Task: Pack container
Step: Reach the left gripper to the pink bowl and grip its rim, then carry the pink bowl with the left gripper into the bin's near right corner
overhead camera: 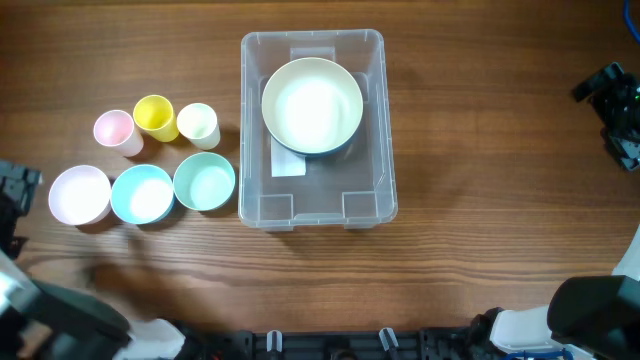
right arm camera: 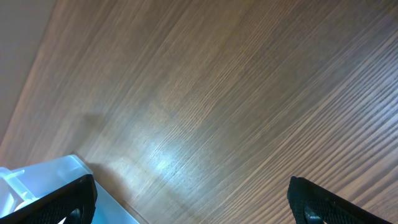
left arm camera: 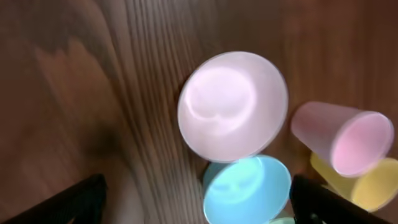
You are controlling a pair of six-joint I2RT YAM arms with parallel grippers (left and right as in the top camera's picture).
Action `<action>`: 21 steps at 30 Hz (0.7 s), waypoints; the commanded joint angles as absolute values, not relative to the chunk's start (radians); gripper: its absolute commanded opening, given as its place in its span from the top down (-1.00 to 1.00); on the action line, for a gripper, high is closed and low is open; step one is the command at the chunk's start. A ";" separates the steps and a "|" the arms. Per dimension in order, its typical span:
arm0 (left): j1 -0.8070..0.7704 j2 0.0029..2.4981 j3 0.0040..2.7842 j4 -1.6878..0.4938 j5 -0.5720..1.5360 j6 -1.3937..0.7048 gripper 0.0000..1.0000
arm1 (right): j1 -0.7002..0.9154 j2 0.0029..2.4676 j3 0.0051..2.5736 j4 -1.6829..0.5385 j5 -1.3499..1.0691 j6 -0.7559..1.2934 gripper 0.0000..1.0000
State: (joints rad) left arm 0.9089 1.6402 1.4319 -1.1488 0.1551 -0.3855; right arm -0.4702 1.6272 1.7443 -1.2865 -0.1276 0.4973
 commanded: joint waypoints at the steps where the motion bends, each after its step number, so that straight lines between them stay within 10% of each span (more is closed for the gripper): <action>1: 0.939 1.776 1.439 -1.102 0.294 -0.281 -0.85 | -0.471 1.639 1.742 -1.287 -0.131 0.500 -0.99; 7: 0.900 1.937 1.439 -0.995 0.263 -0.265 -0.80 | -0.471 1.639 1.742 -1.287 -0.132 0.500 -0.99; 21: 0.774 2.059 1.439 -0.933 0.077 -0.270 0.69 | -0.471 1.639 1.742 -1.279 -0.131 0.500 -1.00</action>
State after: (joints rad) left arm 0.7883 2.0483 1.4319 -0.9337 0.1272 -0.2745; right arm -0.4702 1.6272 1.7443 -1.2846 -0.1276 0.4969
